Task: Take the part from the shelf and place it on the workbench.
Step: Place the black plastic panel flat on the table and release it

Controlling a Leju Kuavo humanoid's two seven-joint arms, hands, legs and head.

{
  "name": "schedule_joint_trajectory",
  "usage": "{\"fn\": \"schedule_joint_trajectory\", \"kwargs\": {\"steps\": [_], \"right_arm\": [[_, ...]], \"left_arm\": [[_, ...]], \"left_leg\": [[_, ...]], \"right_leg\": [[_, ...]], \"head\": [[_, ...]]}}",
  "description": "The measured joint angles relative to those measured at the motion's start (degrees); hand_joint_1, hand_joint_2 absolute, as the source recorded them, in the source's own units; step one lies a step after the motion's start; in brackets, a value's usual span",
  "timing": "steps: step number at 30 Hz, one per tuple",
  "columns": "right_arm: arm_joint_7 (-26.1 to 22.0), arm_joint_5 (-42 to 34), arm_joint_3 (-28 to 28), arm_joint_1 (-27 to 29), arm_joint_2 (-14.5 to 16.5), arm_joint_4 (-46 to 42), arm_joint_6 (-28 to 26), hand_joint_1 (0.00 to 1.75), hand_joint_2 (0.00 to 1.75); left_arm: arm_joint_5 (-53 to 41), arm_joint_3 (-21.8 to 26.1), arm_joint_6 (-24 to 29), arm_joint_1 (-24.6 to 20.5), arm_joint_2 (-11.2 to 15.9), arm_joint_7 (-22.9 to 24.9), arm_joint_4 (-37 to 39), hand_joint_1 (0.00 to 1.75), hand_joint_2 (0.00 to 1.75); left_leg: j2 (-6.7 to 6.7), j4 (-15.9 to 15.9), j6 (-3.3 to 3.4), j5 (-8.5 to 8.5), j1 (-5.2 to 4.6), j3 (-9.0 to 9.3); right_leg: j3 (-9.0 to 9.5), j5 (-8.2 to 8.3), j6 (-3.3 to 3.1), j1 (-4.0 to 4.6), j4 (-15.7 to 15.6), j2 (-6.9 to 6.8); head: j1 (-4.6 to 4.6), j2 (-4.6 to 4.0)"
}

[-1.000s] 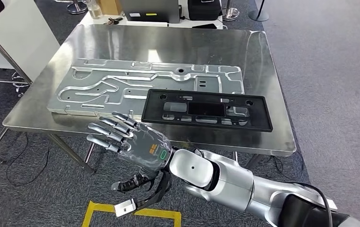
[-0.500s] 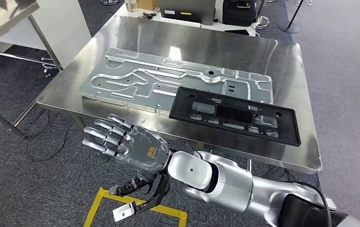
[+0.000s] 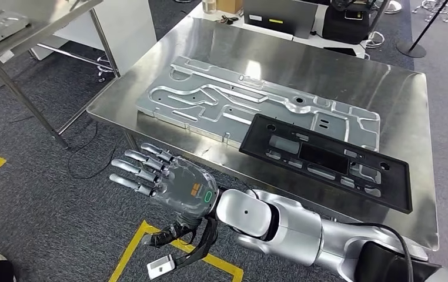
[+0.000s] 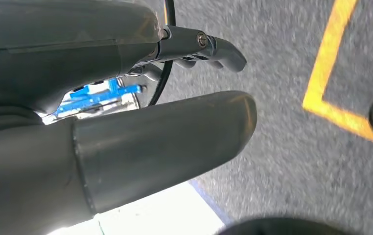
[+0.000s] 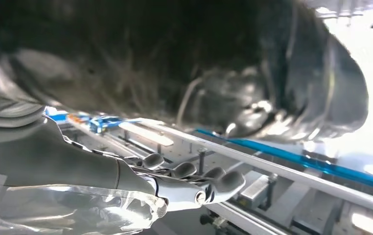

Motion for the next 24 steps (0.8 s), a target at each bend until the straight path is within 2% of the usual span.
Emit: {"fn": "schedule_joint_trajectory", "kwargs": {"steps": [1,3,4,5,6,7,8,10,11,12,14,15,16,18,19,20,21,22,23,24], "right_arm": [[-0.2,-0.4,0.0,0.0,-0.3,-0.4,0.0,0.00,0.00],[-0.7,-1.0,0.1,0.1,-1.1,-0.8,0.0,0.00,0.00],[-0.9,-1.2,0.1,0.3,-1.5,-0.9,0.0,0.00,0.00],[-1.0,-1.3,0.2,0.5,-1.8,-1.0,0.0,0.00,0.00],[-1.0,-1.3,0.4,0.7,-2.0,-1.0,0.0,0.00,0.00],[-1.0,-1.4,0.5,0.7,-2.0,-1.0,-0.1,0.00,0.00],[-0.9,-1.4,0.7,0.8,-2.0,-0.9,-0.2,0.00,0.00],[-0.8,-1.4,0.9,0.8,-2.0,-0.8,-0.5,0.00,0.00],[-0.8,-1.4,1.0,0.8,-2.0,-0.7,-0.7,0.00,0.00],[-0.7,-1.4,1.1,0.8,-2.0,-0.7,-0.8,0.00,0.00],[-0.7,-1.4,1.2,0.8,-2.0,-0.5,-1.0,0.00,0.00],[-0.7,-1.4,1.2,0.8,-2.0,-0.5,-1.0,0.00,0.00],[-0.7,-1.4,1.2,0.8,-2.0,-0.4,-1.0,0.00,0.00],[-0.7,-1.4,1.3,1.0,-2.0,-0.3,-1.1,0.00,0.00],[-0.7,-1.4,1.3,1.1,-2.0,-0.2,-1.1,0.00,0.00],[-0.7,-1.4,1.3,1.4,-2.1,-0.1,-1.1,0.00,0.00],[-0.7,-1.4,1.4,1.6,-2.1,0.0,-1.2,0.00,0.00],[-0.7,-1.4,1.4,1.7,-2.1,0.1,-1.2,0.00,0.00],[-0.7,-1.4,1.5,1.8,-2.1,0.2,-1.3,0.00,0.00],[-0.7,-1.4,1.5,1.8,-2.1,0.2,-1.4,0.00,0.00]], "left_arm": [[-0.1,0.0,-0.1,-0.1,0.1,-0.1,0.0,0.00,0.00],[-0.1,0.0,-0.5,-0.4,0.3,-0.3,0.0,0.00,0.00],[0.0,0.0,-0.7,-0.4,0.5,-0.3,0.0,0.00,0.00],[0.1,0.0,-1.1,-0.3,0.8,-0.2,0.0,0.00,0.00],[0.3,0.0,-1.4,-0.1,1.1,-0.2,0.0,0.00,0.00],[0.5,0.0,-1.6,0.1,1.5,0.0,0.0,0.00,0.00],[0.7,0.0,-1.8,0.3,1.9,0.2,0.0,0.00,0.00],[1.1,0.0,-1.9,0.4,2.6,0.5,0.0,0.00,0.00],[1.2,0.0,-1.9,0.4,2.8,0.6,0.0,0.00,0.00],[1.2,0.0,-1.9,0.5,3.0,0.7,0.0,0.00,0.00],[1.2,0.0,-1.9,0.8,3.4,0.8,0.0,0.00,0.00],[1.2,0.0,-1.9,0.9,3.5,0.9,0.0,0.00,0.00],[1.2,0.0,-1.9,1.0,3.6,0.9,0.0,0.00,0.00],[1.2,0.0,-1.9,0.9,3.6,0.9,0.0,0.00,0.00],[1.2,0.0,-1.9,0.9,3.7,0.9,0.0,0.00,0.00],[1.3,0.0,-1.9,0.9,3.7,0.9,0.0,0.00,0.00],[1.3,0.0,-1.9,1.0,3.7,1.0,0.0,0.00,0.00],[1.4,0.0,-1.9,1.1,3.7,1.2,0.0,0.00,0.00],[1.5,0.0,-1.9,1.1,3.7,1.4,-0.1,0.00,0.00],[1.5,0.0,-1.9,1.2,3.6,1.7,-0.1,0.00,0.00]], "left_leg": [[1.52,1.8,-0.19,-1.08,-0.14,-0.86],[4.72,8.5,-0.51,-4.42,-0.08,-4.13],[5.39,11.9,-0.72,-5.66,0.02,-5.86],[5.75,14.0,-0.91,-6.11,0.15,-6.96],[5.97,13.9,-1.06,-5.47,0.26,-6.97],[6.30,11.7,-1.16,-3.91,0.34,-5.82],[6.99,7.9,-1.21,-1.95,0.40,-3.82],[9.03,1.4,-0.77,0.30,0.03,-0.42],[9.53,-0.1,-0.40,0.56,-0.16,0.26],[9.50,-0.4,0.04,0.35,-0.38,0.24],[8.15,-0.5,0.77,0.59,-0.30,0.14],[7.55,-0.7,1.13,0.70,-0.22,0.22],[6.96,-0.9,1.49,0.84,-0.12,0.29],[5.77,-1.0,1.95,1.00,-0.11,0.24],[5.08,-1.0,2.11,1.05,-0.21,0.13],[4.32,-1.0,2.21,1.10,-0.38,0.06],[3.51,-1.0,2.30,1.14,-0.58,0.03],[2.66,-1.0,2.36,1.19,-0.80,0.06],[1.81,-1.0,2.39,1.22,-1.00,0.15],[1.04,-1.0,2.40,1.27,-1.06,0.21]], "right_leg": [[0.40,0.15,-0.27,-0.17,-0.5,-0.84],[0.80,0.14,-0.58,-0.16,-0.8,-2.56],[0.85,0.04,-0.60,-0.11,-0.8,-3.43],[0.88,-0.09,-0.55,-0.09,-0.7,-4.22],[0.90,-0.24,-0.46,-0.11,-0.7,-4.95],[0.95,-0.43,-0.32,-0.14,-0.5,-5.63],[1.03,-0.69,-0.11,-0.19,-0.3,-6.29],[1.12,-1.27,0.51,0.06,0.2,-7.50],[1.18,-1.47,0.84,0.22,0.4,-8.03],[1.24,-1.58,1.17,0.40,0.4,-8.54],[1.50,-1.82,1.81,0.33,0.4,-9.36],[1.47,-2.36,2.13,0.20,0.9,-8.76],[0.92,-3.52,2.35,0.02,2.4,-7.45],[-1.96,-7.15,2.53,-0.15,8.8,-4.11],[-3.97,-8.86,2.49,-0.12,12.8,-3.18],[-5.55,-9.65,2.38,-0.04,15.7,-2.78],[-6.29,-9.34,2.16,0.07,16.8,-2.58],[-5.88,-7.82,1.77,0.24,15.5,-2.36],[-4.40,-5.47,1.21,0.44,12.1,-1.81],[-2.54,-3.45,0.43,0.61,8.0,-0.50]], "head": [[-0.08,0.00],[-0.22,0.00],[-0.22,0.00],[-0.22,0.00],[-0.22,0.00],[-0.22,0.00],[-0.22,0.00],[-0.23,0.00],[-0.23,0.00],[-0.24,0.00],[-0.23,0.00],[-0.22,0.00],[-0.21,0.00],[-0.20,0.00],[-0.21,0.00],[-0.21,0.00],[-0.22,0.00],[-0.22,0.00],[-0.22,0.00],[-0.23,0.00]]}}
